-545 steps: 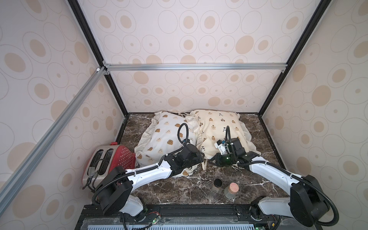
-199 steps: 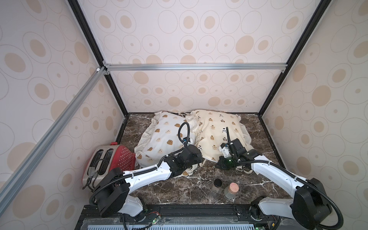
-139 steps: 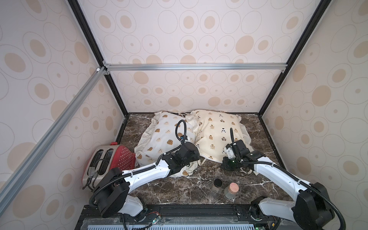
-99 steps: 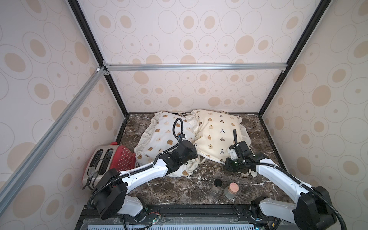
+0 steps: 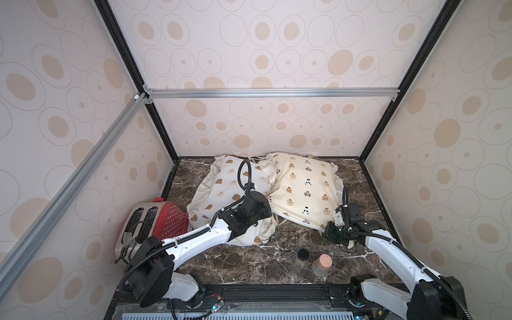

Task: Zip up pillowcases
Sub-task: Zip the zipper on the pillowcase, then place the pillowcase at the center of the board.

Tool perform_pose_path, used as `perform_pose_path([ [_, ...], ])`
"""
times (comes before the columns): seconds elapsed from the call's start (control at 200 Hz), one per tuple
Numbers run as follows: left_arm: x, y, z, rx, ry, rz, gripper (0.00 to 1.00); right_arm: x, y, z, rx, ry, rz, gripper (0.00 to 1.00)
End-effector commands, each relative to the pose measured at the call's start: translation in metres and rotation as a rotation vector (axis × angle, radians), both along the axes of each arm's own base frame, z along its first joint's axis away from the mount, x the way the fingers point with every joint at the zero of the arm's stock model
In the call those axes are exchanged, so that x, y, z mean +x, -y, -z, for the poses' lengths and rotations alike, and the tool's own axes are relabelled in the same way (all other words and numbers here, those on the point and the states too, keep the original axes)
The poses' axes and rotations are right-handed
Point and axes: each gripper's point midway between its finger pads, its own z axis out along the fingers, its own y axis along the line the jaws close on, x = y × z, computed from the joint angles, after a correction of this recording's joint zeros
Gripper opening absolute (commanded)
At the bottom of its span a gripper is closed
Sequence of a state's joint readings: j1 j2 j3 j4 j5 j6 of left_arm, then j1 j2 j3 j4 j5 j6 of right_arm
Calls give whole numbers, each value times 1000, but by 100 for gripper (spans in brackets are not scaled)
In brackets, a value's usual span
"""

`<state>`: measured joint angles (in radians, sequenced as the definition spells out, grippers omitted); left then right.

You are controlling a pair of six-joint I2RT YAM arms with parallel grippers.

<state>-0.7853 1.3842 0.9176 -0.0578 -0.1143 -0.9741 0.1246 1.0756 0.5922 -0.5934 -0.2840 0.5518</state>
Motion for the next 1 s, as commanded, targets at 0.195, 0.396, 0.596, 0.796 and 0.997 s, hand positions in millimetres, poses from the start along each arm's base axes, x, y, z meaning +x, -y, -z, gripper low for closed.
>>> perform_pose_path([
  [0.195, 30, -13, -26, -13, 55, -62, 0, 5, 37, 7, 7, 19, 185, 0],
  [0.396, 36, 5, -24, -26, 39, -3, 0, 27, 52, -4, 50, 74, 256, 0],
  [0.596, 36, 42, -24, -45, 33, 111, 0, 54, 73, -29, 55, 167, 334, 0],
  [0.796, 31, 90, -19, 12, 27, 203, 0, 70, 110, -54, 15, 252, 459, 0],
  [0.997, 43, 130, -5, 2, 7, 251, 0, 79, 149, -64, 44, 287, 584, 0],
])
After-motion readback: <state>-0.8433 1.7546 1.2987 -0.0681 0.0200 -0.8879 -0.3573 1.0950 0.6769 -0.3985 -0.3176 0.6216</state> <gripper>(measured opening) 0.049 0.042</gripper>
